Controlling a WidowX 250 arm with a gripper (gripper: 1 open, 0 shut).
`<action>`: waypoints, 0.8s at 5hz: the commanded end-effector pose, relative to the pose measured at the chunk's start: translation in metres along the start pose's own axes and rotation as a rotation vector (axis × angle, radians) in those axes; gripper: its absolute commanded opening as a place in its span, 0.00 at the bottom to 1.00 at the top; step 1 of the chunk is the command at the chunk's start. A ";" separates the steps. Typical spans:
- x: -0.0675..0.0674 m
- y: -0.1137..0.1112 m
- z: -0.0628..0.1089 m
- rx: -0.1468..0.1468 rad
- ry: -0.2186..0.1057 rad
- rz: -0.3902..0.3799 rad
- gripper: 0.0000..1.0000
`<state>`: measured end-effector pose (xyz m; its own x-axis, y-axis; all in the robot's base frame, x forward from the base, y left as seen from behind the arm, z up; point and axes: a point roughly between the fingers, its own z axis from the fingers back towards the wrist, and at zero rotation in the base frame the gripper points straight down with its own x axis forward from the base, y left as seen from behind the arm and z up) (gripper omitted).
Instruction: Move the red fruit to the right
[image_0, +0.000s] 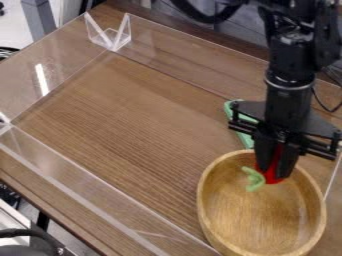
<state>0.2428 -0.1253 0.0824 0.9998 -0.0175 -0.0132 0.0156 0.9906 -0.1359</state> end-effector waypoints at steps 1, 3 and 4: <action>0.002 -0.003 0.008 -0.013 -0.039 -0.013 0.00; 0.004 -0.002 0.004 -0.006 -0.033 -0.014 0.00; 0.005 -0.001 0.002 -0.003 -0.030 -0.014 0.00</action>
<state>0.2454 -0.1257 0.0795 0.9997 -0.0227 -0.0039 0.0219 0.9906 -0.1350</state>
